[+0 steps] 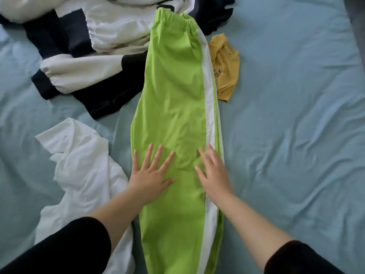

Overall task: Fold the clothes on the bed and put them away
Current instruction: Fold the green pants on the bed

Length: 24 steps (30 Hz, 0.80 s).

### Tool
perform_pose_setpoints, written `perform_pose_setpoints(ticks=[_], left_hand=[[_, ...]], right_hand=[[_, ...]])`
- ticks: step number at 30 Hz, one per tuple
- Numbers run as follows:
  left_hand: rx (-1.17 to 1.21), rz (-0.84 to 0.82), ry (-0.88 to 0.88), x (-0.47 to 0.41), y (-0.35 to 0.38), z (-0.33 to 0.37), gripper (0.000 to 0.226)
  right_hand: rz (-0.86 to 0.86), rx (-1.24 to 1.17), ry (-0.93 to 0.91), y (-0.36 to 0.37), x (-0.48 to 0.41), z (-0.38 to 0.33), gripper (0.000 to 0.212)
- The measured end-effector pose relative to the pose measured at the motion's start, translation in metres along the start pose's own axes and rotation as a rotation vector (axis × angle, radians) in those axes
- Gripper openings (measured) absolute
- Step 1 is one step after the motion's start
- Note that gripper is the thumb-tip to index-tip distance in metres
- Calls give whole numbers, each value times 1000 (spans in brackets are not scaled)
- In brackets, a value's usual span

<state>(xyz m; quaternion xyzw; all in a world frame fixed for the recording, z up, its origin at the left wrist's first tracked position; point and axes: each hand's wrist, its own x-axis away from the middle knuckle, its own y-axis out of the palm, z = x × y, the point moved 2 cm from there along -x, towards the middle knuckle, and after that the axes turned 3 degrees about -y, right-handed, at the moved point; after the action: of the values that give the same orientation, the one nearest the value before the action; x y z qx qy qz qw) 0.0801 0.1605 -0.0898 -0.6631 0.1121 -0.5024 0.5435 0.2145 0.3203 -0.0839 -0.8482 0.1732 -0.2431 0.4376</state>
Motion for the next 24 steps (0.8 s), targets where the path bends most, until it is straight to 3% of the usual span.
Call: perform_pose_setpoints(ticks=[2,4,6,10,15,19,21,24], left_hand=[[32,-24,-34,19,0,5,75],[47,-87,-33,40,7,15,75],[64,-150,-38,57,16,26,74],[96,-158,-73,74,27,43,73],[97,-144,-33,81,33,52,70],[63,-146,-12,82,37,54,74],[30,-113,-14,87,38,58,76],[-11,-82,47,104,52,68,81]], right_hand=[[222,-298,349,-9,22,1,45],[199,-453,630,-7,40,6,32],[119,-489,732,-2,51,8,27],[-40,-351,715,6,69,9,39],[186,-434,737,0,86,26,45],[212,-476,744,0,92,25,46],[117,-581,747,3,105,20,40],[-189,-793,754,19,141,13,20]])
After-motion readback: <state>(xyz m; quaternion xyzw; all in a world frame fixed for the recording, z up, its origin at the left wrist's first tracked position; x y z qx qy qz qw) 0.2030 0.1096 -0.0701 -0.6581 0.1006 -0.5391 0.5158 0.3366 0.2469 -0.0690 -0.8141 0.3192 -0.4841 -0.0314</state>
